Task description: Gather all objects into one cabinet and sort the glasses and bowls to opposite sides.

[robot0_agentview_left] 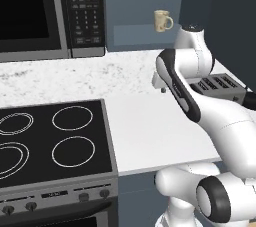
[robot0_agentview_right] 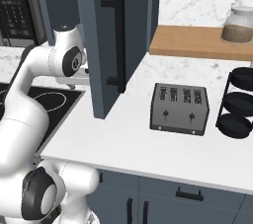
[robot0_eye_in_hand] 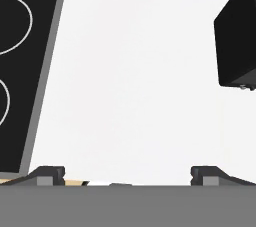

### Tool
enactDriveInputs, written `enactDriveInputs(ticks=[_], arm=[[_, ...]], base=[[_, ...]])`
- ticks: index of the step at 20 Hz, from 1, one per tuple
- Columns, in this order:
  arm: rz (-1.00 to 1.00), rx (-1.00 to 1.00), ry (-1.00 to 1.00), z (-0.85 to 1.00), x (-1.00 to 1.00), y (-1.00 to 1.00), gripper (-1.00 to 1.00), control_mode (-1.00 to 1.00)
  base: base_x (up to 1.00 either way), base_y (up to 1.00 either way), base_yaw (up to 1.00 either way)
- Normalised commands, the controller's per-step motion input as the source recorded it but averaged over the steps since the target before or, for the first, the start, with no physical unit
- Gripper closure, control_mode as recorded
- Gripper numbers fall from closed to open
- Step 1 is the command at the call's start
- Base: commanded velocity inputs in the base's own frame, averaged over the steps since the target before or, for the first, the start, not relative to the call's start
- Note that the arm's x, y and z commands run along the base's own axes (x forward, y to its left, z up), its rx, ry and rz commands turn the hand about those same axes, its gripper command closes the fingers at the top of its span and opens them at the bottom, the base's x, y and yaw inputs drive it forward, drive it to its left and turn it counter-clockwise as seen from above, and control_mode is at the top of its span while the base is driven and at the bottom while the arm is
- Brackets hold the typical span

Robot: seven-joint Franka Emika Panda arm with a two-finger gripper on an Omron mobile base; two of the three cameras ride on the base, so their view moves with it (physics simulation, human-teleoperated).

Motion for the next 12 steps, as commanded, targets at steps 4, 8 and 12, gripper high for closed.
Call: enactDriveInputs(ticks=[4, 8, 12], arm=[[0.00, 0.00, 0.00, 0.00, 0.00, 0.00, -1.00, 1.00], [0.00, 0.00, -0.05, 0.14, 0.00, -0.04, -1.00, -1.00], [-0.04, 0.02, -0.15, 0.50, 0.00, -0.14, -1.00, -1.00]], base=[[0.00, 0.00, 0.00], [0.00, 0.00, 0.00], [0.00, 0.00, 0.00]])
